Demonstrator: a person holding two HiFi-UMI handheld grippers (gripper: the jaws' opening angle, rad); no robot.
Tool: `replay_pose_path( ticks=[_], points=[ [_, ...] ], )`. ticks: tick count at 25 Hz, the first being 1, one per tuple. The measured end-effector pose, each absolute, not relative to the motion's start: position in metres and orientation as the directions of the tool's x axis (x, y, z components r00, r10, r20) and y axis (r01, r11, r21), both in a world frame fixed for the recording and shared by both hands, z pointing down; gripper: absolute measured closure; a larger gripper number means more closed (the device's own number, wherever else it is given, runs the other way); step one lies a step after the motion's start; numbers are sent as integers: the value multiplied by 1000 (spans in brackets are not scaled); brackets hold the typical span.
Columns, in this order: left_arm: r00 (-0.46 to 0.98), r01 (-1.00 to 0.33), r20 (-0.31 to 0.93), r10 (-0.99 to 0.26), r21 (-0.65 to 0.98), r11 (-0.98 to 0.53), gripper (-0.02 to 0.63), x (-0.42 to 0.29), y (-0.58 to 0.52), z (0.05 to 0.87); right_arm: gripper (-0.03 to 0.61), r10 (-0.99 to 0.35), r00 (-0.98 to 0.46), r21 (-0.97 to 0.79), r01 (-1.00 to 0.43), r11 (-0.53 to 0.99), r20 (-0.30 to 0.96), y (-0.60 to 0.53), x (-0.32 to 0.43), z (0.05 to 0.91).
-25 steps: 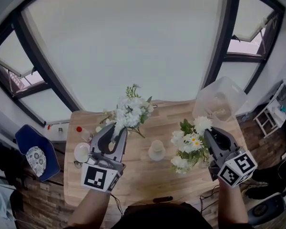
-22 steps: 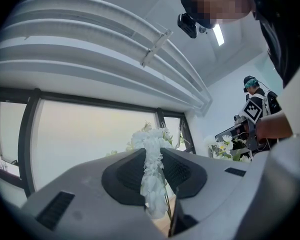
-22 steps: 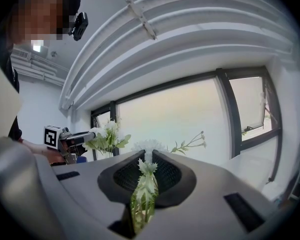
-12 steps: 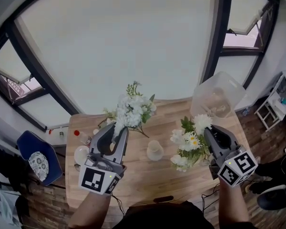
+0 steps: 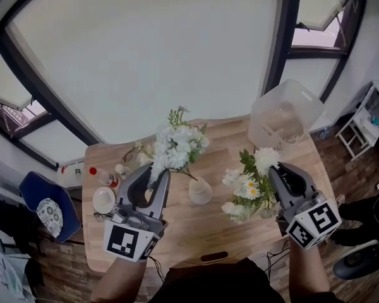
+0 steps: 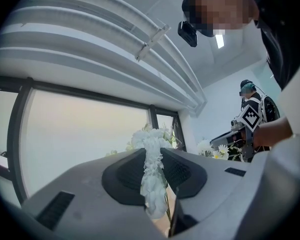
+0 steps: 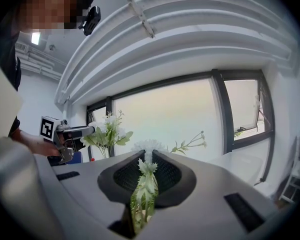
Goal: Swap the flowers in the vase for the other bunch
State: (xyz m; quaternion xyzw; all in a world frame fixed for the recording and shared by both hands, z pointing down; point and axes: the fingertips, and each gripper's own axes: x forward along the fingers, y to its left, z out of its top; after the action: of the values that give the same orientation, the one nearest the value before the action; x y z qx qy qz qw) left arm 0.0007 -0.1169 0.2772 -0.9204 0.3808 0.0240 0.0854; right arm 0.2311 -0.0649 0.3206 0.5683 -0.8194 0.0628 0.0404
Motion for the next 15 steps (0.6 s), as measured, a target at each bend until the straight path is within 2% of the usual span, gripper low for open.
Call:
replay_pose_path(
  ticks=[15],
  points=[
    [712,-699,-49,-700,-146,-700,529,9,-119,311,514,-927,-334,-92,-942,323,168,-66,238,343]
  ],
)
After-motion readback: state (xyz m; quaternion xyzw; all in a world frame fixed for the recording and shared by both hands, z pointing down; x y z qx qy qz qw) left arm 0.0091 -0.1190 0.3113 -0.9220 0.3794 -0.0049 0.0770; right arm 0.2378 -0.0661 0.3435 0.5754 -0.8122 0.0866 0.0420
